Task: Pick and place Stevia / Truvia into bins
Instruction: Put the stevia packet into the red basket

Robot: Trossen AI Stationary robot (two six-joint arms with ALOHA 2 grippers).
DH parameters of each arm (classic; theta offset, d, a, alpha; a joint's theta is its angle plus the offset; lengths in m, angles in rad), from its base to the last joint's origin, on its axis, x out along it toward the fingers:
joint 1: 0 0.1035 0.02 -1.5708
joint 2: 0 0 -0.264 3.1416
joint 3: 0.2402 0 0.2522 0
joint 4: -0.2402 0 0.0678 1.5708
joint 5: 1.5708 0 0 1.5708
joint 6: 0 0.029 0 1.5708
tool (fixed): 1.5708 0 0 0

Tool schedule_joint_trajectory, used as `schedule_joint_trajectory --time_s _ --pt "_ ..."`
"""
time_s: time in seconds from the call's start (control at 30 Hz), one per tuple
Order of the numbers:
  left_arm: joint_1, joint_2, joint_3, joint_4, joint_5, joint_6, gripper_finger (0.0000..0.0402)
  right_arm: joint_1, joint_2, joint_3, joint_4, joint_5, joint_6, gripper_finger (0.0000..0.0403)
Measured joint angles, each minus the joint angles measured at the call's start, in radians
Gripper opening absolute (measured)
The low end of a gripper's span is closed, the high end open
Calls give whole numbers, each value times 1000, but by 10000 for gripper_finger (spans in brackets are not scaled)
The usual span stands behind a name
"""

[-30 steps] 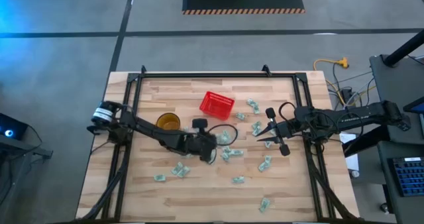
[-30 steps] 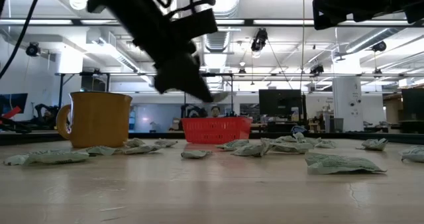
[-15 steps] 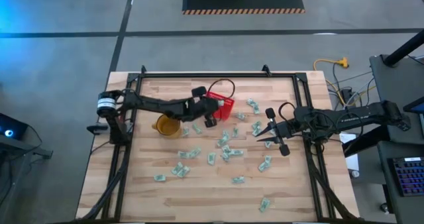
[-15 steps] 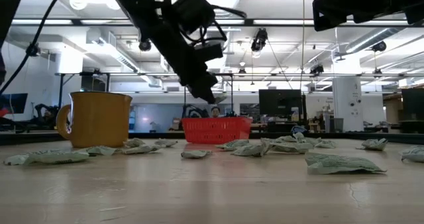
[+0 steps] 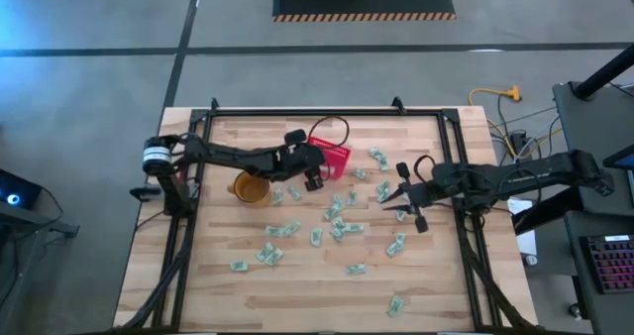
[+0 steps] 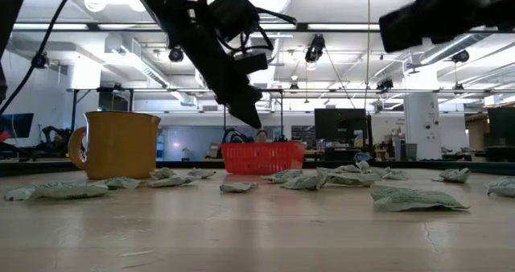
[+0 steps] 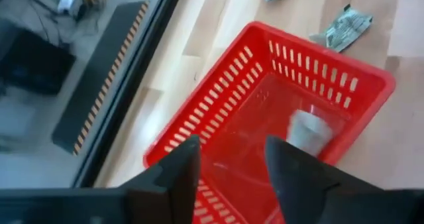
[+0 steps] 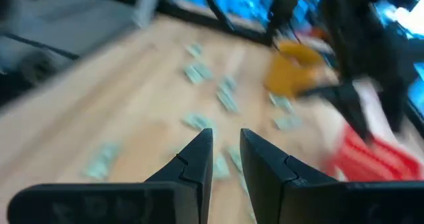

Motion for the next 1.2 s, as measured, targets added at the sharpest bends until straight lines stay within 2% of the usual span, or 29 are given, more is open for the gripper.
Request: schedule_joint_trajectory --time_s 0.13,0.23,0.5,0.63,0.8,1.0,1.2 --pt "-53 -46 -7 -107 34 -86 177 -2 73 -1 -44 249 -7 68" --pt "-114 -76 -9 -165 75 -96 178 -11 158 0 -11 353 -12 68" --pt "-309 -183 -10 -248 79 -107 178 -119 423 92 28 367 98 68" --pt "-391 -255 -20 -249 72 -112 178 -172 561 159 26 366 99 68" --pt "-469 -313 -54 -246 8 -114 178 -228 709 233 -33 366 93 89" --pt "-500 -338 -84 -237 -35 -112 178 -265 798 282 -75 364 92 134" --pt "-502 -341 -89 -237 -47 -113 178 -269 802 282 -80 363 105 165"
